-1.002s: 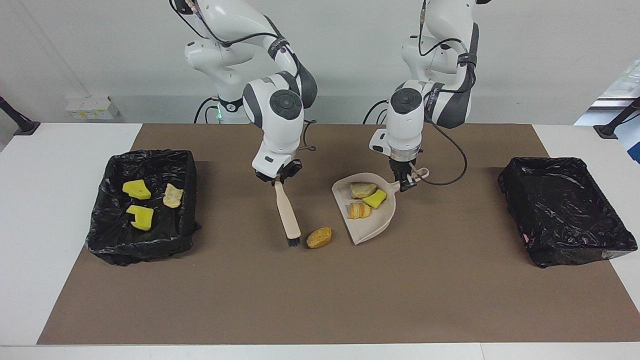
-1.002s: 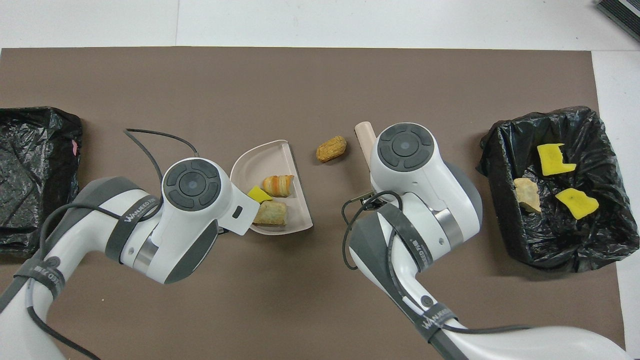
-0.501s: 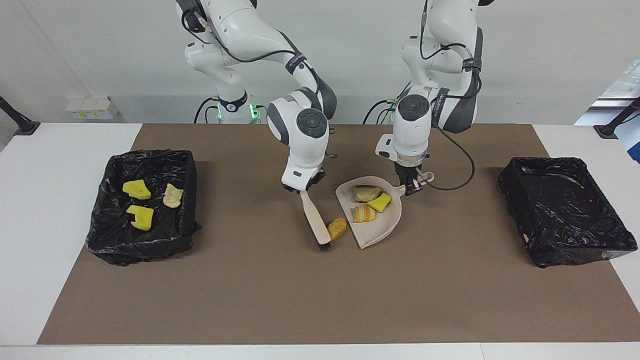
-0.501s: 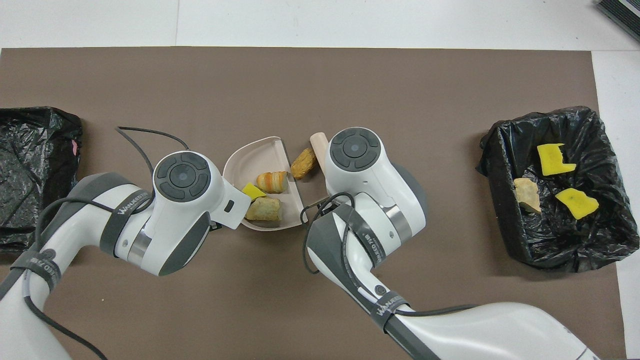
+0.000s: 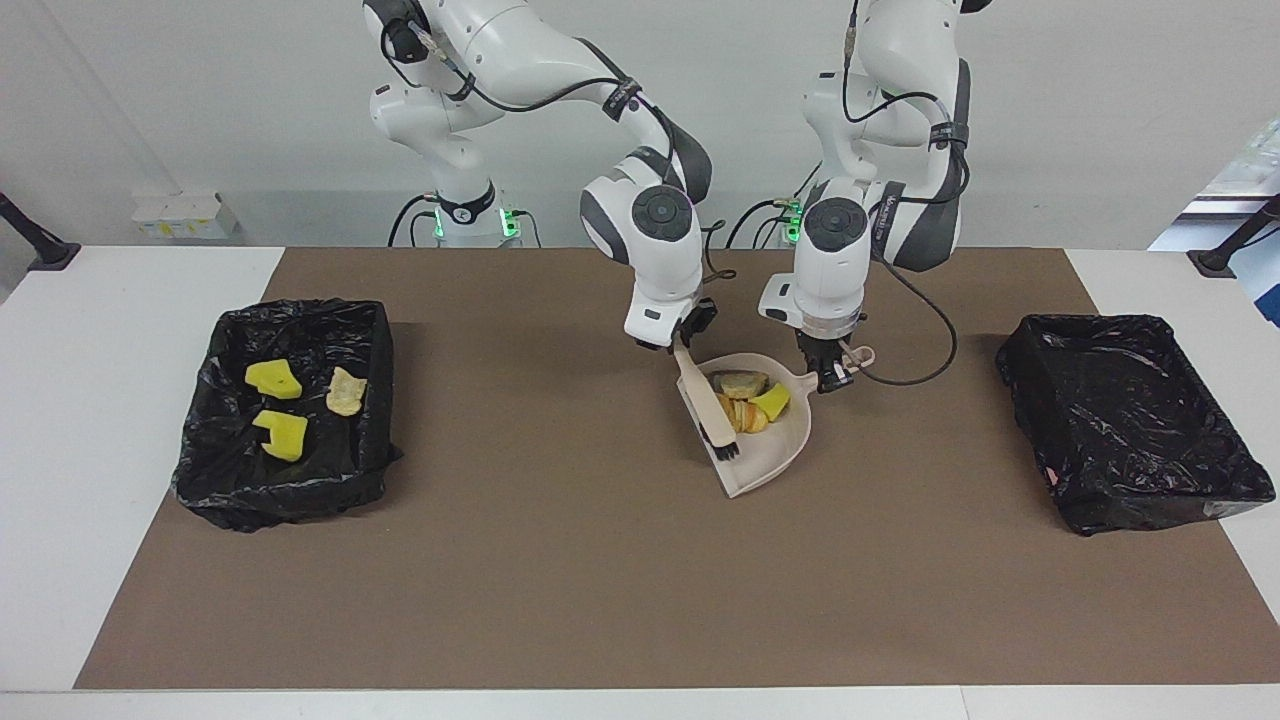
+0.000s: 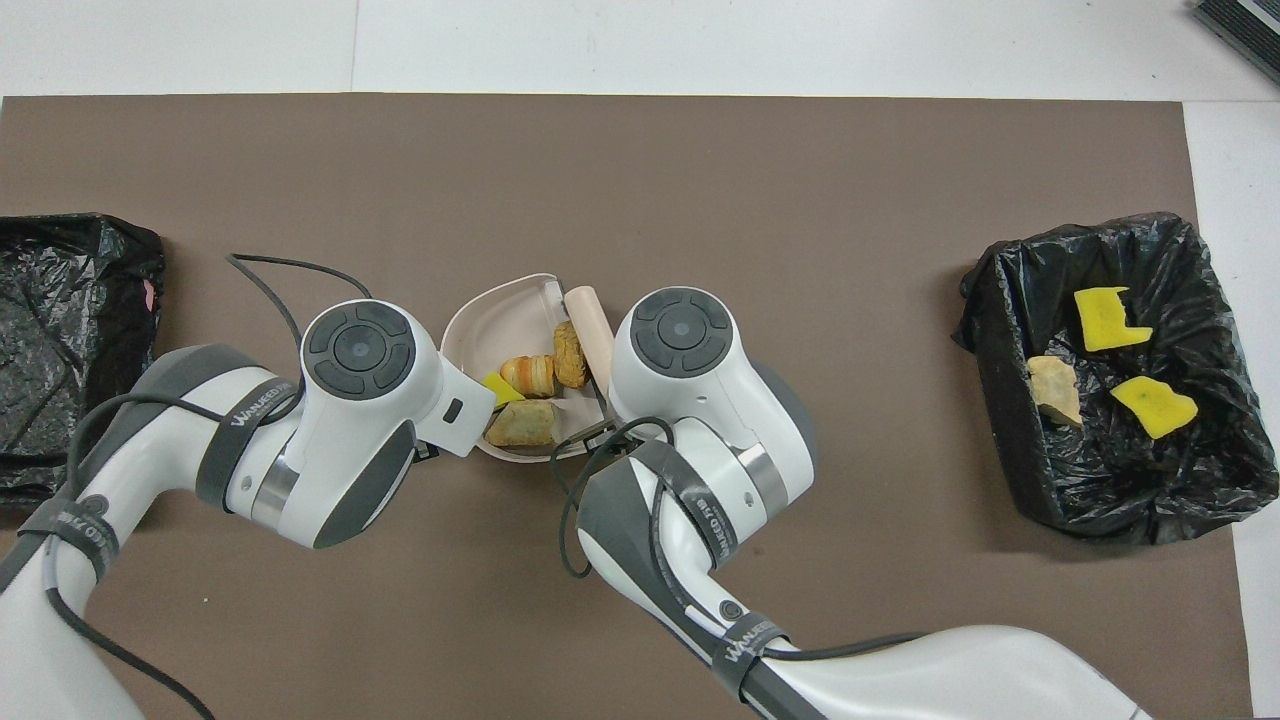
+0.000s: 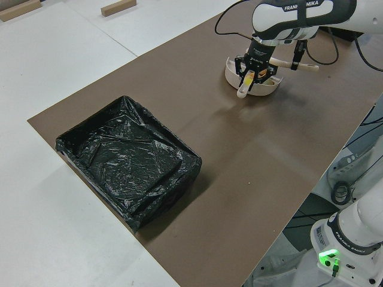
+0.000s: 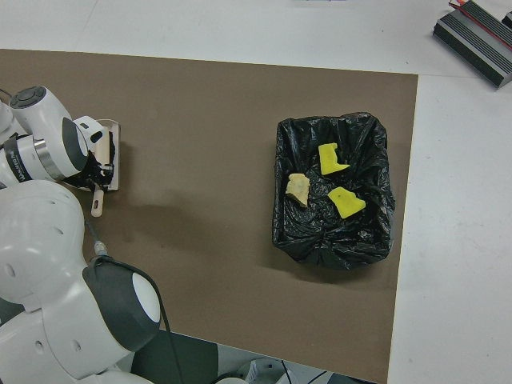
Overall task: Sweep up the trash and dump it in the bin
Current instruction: 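Sweep the last bread chunk into the dustpan with the right gripper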
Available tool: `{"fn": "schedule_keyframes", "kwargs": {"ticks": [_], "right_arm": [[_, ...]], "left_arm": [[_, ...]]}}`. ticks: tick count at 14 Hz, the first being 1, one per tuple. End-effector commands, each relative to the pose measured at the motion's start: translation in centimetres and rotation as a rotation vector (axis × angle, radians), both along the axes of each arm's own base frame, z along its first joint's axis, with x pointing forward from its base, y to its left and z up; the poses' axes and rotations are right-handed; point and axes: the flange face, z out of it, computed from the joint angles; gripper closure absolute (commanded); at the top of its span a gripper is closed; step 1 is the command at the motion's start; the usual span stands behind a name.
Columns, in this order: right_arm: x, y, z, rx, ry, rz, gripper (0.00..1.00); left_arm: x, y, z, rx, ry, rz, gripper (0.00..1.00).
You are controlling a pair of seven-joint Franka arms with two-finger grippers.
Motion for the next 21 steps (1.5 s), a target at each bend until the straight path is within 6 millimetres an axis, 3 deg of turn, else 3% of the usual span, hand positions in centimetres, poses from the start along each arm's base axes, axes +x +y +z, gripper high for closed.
{"fn": "schedule_keyframes", "kwargs": {"ticks": [1, 2, 4, 7, 10, 13, 18, 20, 21], "right_arm": [[-1.2, -0.5, 0.2, -0.018, 0.056, -0.106, 1.00], [-1.7, -0.5, -0.6, -0.009, 0.091, -0.175, 1.00], [-3.7, 0.1, -0.4, 0.089, 0.169, -0.243, 1.00], [-3.9, 0.5, 0.0, 0.114, 0.184, -0.250, 1.00], [-3.0, -1.4, 1.8, 0.090, 0.183, -0.283, 1.00], [-3.5, -4.2, 0.9, -0.027, 0.181, -0.316, 1.00], [-4.1, -4.9, 0.8, -0.167, 0.163, -0.415, 1.00], [-6.5, -3.0, 1.7, -0.193, 0.145, -0.465, 1.00], [-9.4, -1.3, 1.8, -0.208, 0.131, -0.437, 1.00]], "left_arm": [[0.3, 1.3, 0.2, 0.003, 0.004, -0.047, 1.00], [0.4, 1.4, 0.2, 0.003, 0.006, -0.056, 1.00], [0.4, 1.4, 0.2, 0.000, 0.004, -0.066, 1.00], [0.2, 1.4, 0.1, 0.001, 0.005, -0.067, 1.00], [0.2, 1.6, 0.1, 0.004, 0.015, -0.089, 1.00], [1.0, 2.6, 0.2, -0.001, 0.007, -0.081, 1.00], [1.3, 2.9, 0.3, -0.004, 0.011, -0.133, 1.00], [2.0, 4.9, 1.0, -0.008, 0.002, -0.119, 1.00], [2.2, 6.0, 2.2, -0.013, -0.008, -0.155, 1.00]]}}
